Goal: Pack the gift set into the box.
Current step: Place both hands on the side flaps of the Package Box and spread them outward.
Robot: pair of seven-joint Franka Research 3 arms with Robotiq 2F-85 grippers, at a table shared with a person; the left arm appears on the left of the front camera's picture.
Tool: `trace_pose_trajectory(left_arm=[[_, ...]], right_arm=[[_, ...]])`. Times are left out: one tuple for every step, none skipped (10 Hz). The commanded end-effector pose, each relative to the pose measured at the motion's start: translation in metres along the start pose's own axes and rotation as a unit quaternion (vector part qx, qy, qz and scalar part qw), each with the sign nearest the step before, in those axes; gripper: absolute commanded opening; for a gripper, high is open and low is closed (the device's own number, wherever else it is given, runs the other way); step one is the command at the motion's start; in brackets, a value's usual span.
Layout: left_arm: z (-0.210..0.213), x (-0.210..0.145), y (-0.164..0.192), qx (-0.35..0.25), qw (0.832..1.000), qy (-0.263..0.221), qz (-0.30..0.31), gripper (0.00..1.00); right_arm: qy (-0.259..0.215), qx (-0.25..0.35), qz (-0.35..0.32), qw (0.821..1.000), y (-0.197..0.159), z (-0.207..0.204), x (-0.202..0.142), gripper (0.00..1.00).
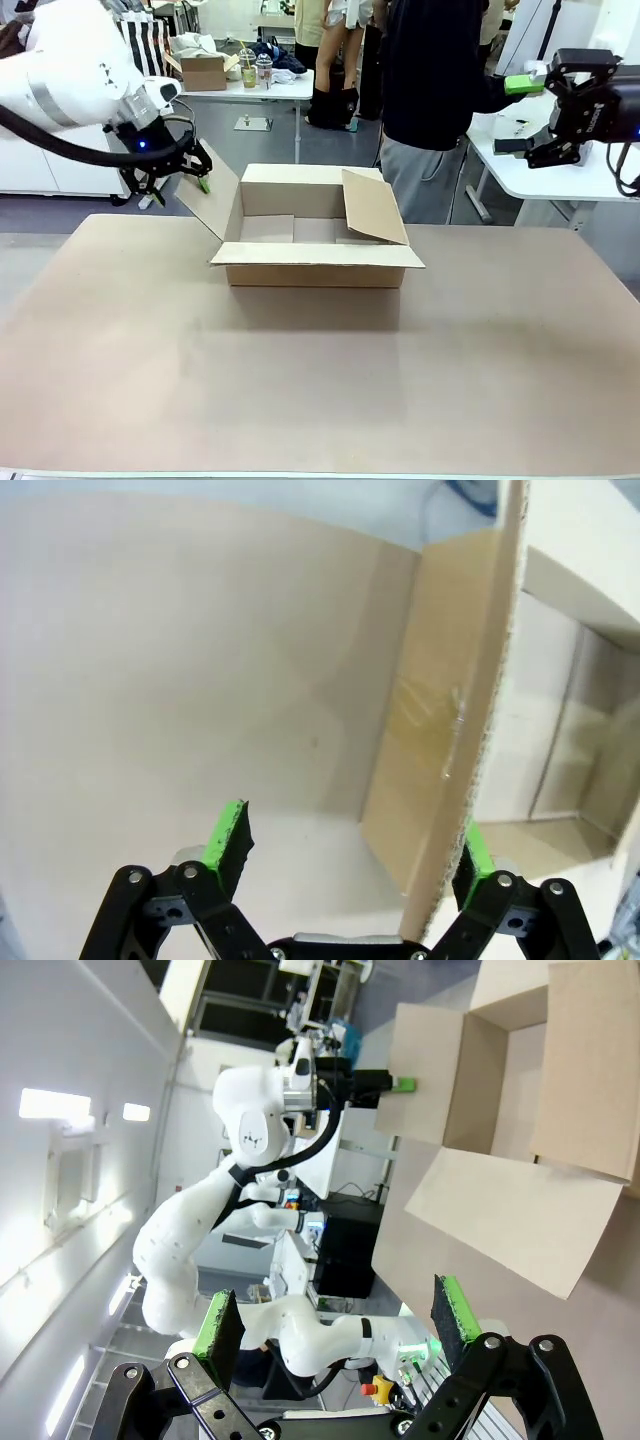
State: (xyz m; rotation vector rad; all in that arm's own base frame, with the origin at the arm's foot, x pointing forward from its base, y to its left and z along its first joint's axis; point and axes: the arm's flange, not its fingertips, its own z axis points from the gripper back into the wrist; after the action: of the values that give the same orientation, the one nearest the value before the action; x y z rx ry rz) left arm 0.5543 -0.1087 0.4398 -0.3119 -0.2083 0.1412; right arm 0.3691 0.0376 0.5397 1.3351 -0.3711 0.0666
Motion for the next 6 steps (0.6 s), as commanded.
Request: trace_pose_trajectory(left_arm=[[-0.006, -0.005, 0.032, -0.117, 0.992, 0.031, -0.03, 1.0], [-0.01, -0.003, 0.045, -0.165, 0.985, 0.042, -0.029, 1.0], [-0.004, 0.0, 0.009, -0.054, 0.998, 0.004, -0.011, 1.0], [-0.004, 0.0, 0.009, -0.054, 0.998, 0.004, -0.011, 1.0], [-0.004, 0.0, 0.009, -0.054, 0.998, 0.004, -0.011, 1.0], [-0.004, 0.0, 0.009, -0.054, 0.998, 0.004, -0.011, 1.0]], right_arm=[[-0.001, 0.005, 0.014, 1.0, 0.0, -0.001, 0.001, 1.0], [-0.001, 0.005, 0.014, 1.0, 0.0, -0.001, 0.001, 1.0], [-0.001, 0.005, 0.014, 1.0, 0.0, -0.001, 0.001, 1.0], [-0.001, 0.005, 0.014, 1.0, 0.0, -0.001, 0.001, 1.0], [-0.001, 0.005, 0.014, 1.0, 0.0, -0.001, 0.001, 1.0], [-0.001, 0.005, 0.014, 1.0, 0.0, -0.001, 0.001, 1.0]])
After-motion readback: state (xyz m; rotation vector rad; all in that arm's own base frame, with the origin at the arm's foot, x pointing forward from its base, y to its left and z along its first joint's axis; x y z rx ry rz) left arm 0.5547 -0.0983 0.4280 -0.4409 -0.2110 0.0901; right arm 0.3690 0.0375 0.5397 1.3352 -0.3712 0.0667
